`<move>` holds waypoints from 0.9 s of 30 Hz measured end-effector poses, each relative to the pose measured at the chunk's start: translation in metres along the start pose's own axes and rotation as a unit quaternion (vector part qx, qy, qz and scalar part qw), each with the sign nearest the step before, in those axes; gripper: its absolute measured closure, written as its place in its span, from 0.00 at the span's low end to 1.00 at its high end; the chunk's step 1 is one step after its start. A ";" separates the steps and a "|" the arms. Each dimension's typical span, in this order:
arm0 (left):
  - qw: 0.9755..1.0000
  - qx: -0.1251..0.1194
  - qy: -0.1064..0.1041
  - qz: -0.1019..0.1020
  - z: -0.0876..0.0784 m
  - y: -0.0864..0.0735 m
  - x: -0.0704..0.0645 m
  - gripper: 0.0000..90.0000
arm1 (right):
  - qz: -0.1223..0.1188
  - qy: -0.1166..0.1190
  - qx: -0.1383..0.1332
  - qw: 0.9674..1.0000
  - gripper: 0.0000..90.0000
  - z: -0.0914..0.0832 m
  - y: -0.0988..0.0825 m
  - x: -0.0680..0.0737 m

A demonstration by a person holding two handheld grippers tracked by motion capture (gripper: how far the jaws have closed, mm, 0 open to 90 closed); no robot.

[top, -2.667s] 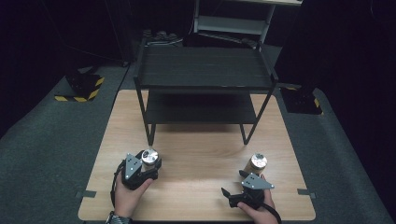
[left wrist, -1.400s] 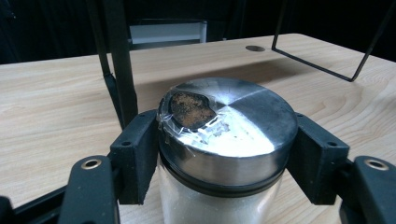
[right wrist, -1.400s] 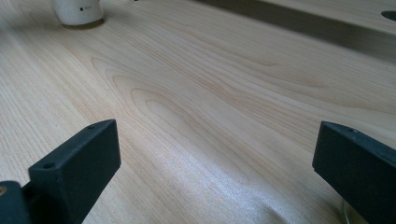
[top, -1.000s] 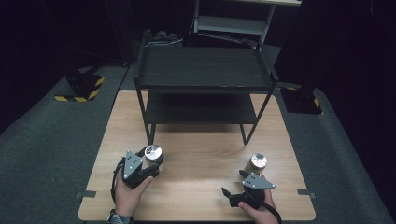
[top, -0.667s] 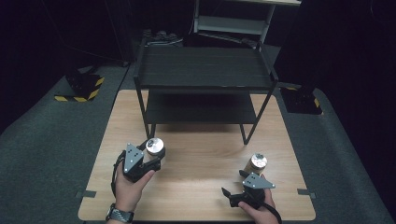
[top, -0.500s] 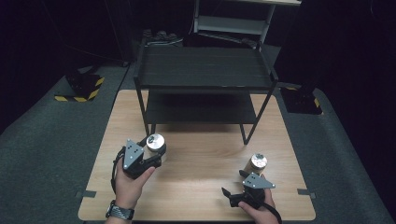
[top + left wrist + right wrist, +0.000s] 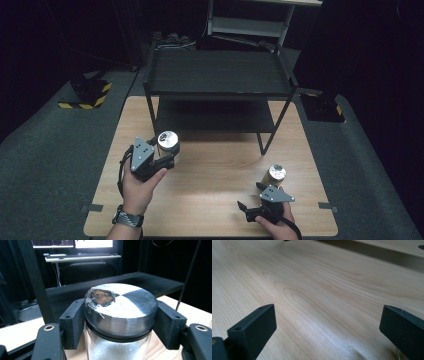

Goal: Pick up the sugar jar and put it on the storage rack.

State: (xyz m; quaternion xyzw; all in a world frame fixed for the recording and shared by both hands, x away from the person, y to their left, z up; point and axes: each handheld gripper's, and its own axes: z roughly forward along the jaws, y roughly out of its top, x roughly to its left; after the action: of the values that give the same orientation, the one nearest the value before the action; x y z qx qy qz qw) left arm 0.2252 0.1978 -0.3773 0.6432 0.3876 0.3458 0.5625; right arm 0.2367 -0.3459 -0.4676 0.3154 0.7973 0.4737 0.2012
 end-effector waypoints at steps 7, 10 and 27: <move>1.000 -0.012 -0.006 0.000 0.003 0.021 0.002 0.36 | 0.000 0.000 0.000 1.000 0.01 0.000 0.000 0.000; 1.000 -0.017 -0.007 0.001 0.005 0.029 0.001 0.36 | 0.001 0.001 0.000 1.000 0.01 0.000 0.000 0.000; 0.999 -0.037 -0.015 -0.001 0.009 0.068 0.003 0.37 | 0.003 0.004 -0.001 1.000 0.01 0.000 0.000 -0.002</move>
State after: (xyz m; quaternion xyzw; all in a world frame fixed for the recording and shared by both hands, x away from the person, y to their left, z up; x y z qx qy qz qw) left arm 0.2422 0.1920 -0.3109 0.6264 0.3666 0.3498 0.5923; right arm 0.2379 -0.3474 -0.4677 0.3154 0.7970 0.4759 0.1970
